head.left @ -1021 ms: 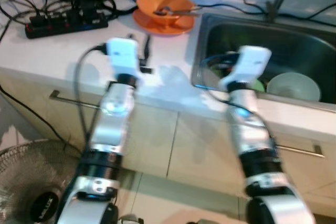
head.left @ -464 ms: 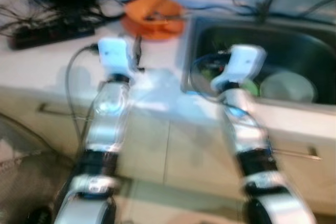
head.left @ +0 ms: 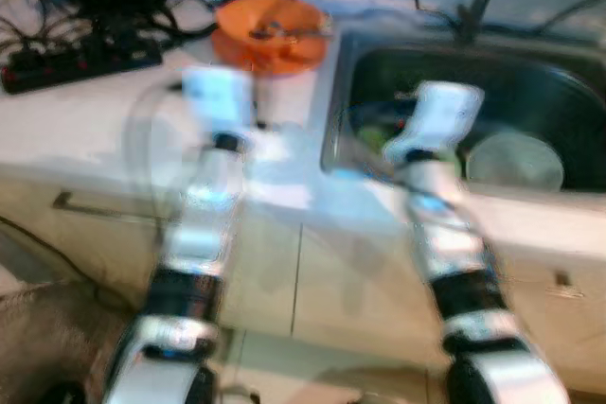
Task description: Kitchen organization
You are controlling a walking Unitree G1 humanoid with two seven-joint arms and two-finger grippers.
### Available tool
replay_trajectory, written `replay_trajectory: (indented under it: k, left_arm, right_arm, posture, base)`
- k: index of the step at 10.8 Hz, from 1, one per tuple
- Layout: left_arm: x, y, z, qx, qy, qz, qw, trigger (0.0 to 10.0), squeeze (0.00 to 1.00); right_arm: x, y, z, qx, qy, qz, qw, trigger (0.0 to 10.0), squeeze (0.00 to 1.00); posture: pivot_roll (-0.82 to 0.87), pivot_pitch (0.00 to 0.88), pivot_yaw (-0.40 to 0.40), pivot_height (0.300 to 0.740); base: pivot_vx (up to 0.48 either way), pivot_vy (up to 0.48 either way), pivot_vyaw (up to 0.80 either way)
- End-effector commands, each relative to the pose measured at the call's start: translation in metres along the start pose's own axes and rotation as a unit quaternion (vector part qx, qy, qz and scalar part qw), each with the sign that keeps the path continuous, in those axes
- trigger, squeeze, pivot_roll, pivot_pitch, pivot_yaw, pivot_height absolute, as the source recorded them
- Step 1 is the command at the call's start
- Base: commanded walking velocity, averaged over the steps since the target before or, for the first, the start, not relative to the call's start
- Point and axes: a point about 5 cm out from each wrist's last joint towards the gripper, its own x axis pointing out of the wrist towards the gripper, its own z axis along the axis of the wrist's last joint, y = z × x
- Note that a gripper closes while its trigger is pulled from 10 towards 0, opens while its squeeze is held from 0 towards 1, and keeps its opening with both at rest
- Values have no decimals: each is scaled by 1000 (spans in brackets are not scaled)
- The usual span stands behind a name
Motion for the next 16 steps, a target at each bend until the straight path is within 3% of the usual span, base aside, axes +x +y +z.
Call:
replay_trajectory:
  k: [1,4,6,13,16]
  left_arm:
    - [1,8,3,8,-3,9,1000,10000,0]
    - [1,8,3,10,-4,10,1000,10000,0]
    - [1,8,3,10,-4,9,1000,10000,0]
    - [2,8,4,10,-4,7,1000,10000,0]
    - [2,8,4,10,-5,5,1000,10000,0]
  right_arm:
    - [1,10,5,8,-10,11,1000,10000,0]
    - [1,10,5,-7,-12,17,1000,10000,0]
    - [0,13,5,-11,-15,24,1000,10000,0]
    - [1,8,2,17,-2,9,1000,10000,0]
    - [2,9,2,10,-6,12,1000,10000,0]
  posture:
    - [61,77,-39,740]
    - [62,79,-39,740]
    - [61,78,-39,740]
    - [64,77,-39,740]
    - [63,71,-37,740]
  base:
    - [274,0,0]
    - [273,0,0]
    - [274,0,800]
    - [279,0,0]
    - [287,0,-475]
